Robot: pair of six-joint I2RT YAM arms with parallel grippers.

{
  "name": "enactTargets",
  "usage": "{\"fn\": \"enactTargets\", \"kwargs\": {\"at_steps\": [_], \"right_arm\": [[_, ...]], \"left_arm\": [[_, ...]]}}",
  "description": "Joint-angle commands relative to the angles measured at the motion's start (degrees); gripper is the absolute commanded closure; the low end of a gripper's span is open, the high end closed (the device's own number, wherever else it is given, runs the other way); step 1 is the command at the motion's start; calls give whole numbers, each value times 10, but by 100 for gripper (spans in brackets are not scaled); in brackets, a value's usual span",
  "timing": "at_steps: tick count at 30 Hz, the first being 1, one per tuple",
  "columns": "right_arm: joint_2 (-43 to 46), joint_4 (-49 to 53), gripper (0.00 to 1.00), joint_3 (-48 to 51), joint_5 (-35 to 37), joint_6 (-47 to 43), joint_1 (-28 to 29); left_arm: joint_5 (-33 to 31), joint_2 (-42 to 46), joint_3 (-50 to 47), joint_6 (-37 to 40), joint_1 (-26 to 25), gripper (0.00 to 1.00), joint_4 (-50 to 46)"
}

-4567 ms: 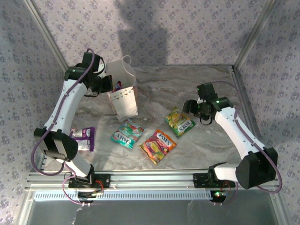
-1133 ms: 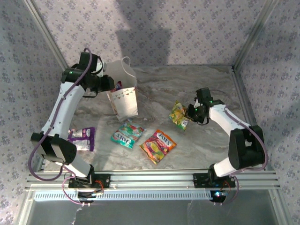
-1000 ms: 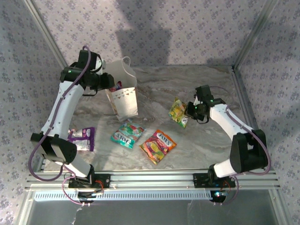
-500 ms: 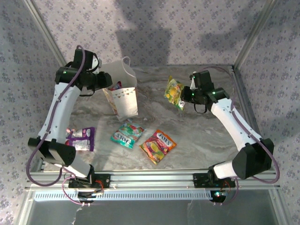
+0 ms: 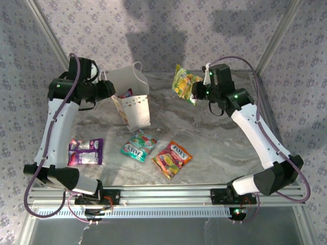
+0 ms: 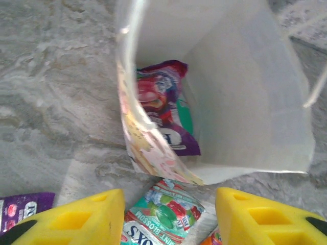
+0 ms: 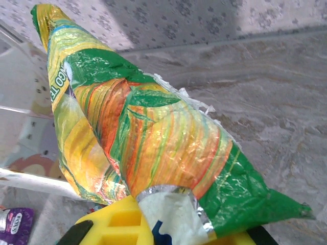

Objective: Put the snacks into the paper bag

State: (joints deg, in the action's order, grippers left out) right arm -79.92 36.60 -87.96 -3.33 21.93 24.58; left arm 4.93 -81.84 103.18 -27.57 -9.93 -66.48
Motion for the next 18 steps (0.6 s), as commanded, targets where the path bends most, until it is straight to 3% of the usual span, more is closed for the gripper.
{"fn": "enactTargets", "kwargs": {"at_steps": [1, 10, 18], "right_arm": [[-1, -41, 87, -45, 21, -27, 24], [-19, -60, 87, -128, 54, -68, 94], [-38, -97, 86, -168, 67, -68, 130]], "left_arm": [[-12, 11, -6, -16, 21, 47, -13], [39, -23, 13, 5, 35, 43, 29], [5, -66, 43, -12, 45, 41, 23]]}}
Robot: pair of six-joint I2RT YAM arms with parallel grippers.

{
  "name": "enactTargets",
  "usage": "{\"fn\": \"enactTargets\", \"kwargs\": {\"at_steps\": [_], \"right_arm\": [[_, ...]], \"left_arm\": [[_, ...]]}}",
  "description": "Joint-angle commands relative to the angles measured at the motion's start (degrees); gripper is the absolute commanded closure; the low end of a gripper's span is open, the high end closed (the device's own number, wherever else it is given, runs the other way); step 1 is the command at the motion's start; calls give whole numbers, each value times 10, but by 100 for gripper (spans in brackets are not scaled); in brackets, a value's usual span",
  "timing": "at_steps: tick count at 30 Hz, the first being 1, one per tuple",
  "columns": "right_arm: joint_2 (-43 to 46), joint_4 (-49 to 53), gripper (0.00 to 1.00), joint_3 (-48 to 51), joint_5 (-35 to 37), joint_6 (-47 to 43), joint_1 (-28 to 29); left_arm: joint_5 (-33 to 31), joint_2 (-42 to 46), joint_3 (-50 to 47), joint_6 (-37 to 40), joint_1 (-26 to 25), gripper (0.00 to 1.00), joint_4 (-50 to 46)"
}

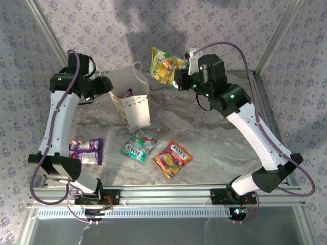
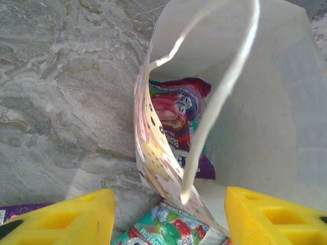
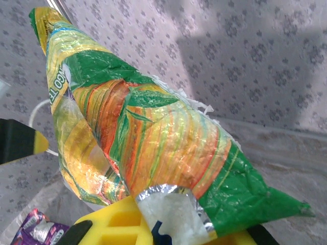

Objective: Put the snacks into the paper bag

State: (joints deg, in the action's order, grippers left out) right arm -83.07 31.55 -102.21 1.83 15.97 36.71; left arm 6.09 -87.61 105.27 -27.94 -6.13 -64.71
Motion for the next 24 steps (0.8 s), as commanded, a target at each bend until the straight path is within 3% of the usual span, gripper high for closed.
{"fn": "enactTargets", "kwargs": {"at_steps": [1, 9, 24], "right_arm": [[-8, -52, 87, -27, 16, -8, 13], [-17, -70, 87, -40, 33, -13, 43], [-27, -110, 84, -39, 29, -12, 66]], "left_arm": [[-6, -14, 24, -9, 6, 41, 7], [-9, -64, 54, -22, 8, 41, 7], [-27, -117, 79, -24, 8, 66, -4]]}}
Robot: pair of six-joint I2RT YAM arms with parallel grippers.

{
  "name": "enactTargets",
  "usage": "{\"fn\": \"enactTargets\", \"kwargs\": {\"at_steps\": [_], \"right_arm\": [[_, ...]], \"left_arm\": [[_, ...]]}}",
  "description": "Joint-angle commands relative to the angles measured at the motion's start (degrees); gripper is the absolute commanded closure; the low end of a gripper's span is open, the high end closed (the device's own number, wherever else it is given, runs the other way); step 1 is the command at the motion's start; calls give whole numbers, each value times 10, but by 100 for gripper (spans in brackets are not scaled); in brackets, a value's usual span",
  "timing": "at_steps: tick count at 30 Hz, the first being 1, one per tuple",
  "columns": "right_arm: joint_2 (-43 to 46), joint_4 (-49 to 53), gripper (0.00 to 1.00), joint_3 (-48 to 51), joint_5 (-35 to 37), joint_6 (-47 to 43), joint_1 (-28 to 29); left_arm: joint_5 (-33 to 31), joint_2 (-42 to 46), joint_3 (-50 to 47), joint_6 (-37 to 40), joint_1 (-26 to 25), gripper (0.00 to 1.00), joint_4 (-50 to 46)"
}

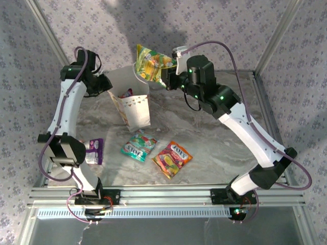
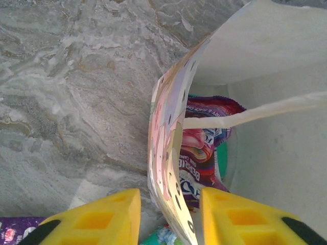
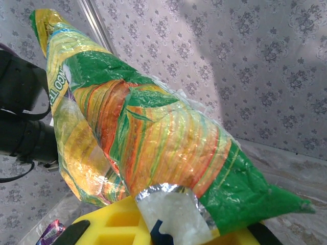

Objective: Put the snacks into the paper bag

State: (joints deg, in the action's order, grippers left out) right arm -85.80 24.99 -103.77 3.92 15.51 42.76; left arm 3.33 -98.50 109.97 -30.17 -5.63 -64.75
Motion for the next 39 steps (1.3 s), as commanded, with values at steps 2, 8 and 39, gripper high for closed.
{"fn": "enactTargets", "kwargs": {"at_steps": [2, 8, 39], "right_arm": [[-2, -48, 85, -22, 8, -5, 7], [-7, -55, 83, -20, 5, 0, 11], [-50, -79, 82, -38, 5, 44, 28]], "left_arm": [[5, -16, 37, 1, 2, 69, -2], [22, -34, 56, 7, 0, 79, -2], [112, -105, 161, 123, -55, 98, 29]]}}
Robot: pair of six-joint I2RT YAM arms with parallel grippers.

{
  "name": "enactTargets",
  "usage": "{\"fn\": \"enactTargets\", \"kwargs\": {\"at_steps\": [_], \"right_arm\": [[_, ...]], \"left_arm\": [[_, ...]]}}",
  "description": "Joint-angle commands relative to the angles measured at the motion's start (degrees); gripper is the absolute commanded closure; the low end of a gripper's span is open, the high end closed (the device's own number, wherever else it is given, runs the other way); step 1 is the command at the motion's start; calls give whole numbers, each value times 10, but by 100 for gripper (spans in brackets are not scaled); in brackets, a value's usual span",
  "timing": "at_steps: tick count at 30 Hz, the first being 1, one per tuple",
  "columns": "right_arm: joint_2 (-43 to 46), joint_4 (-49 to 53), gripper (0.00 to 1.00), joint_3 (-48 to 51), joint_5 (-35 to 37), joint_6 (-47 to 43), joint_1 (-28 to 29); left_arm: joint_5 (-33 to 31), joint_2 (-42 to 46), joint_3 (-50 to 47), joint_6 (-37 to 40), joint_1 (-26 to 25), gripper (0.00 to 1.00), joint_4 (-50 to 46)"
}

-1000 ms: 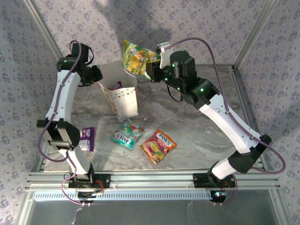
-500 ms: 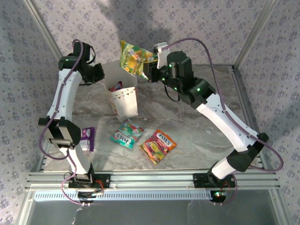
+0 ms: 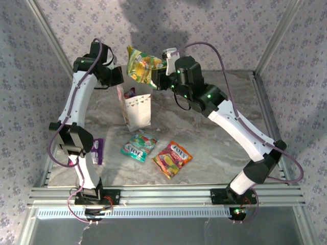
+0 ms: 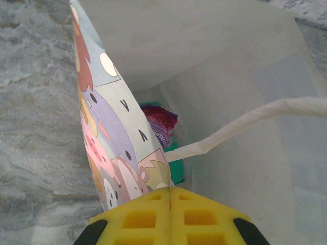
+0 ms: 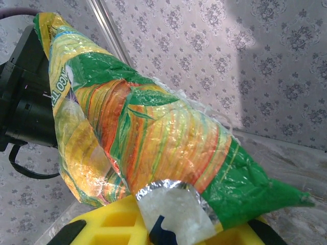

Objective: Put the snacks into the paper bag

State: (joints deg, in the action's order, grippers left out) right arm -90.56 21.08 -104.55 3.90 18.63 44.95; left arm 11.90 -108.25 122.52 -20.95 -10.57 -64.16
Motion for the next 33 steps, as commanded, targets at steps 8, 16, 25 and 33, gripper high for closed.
{"fn": "enactTargets", "kwargs": {"at_steps": [8, 16, 25, 33], "right_arm": [[-10, -44, 82, -32, 16, 27, 8], [-43, -56, 81, -47, 26, 37, 9], [-84, -57, 82, -72, 42, 97, 4], [-109, -41, 84, -94, 48, 148, -2]], "left_arm": [[43, -29, 61, 67, -12, 98, 9], [29, -11, 23, 73, -11, 97, 18], [7, 8, 20, 70, -3, 91, 20], [14, 42, -23, 58, 24, 80, 45]]}}
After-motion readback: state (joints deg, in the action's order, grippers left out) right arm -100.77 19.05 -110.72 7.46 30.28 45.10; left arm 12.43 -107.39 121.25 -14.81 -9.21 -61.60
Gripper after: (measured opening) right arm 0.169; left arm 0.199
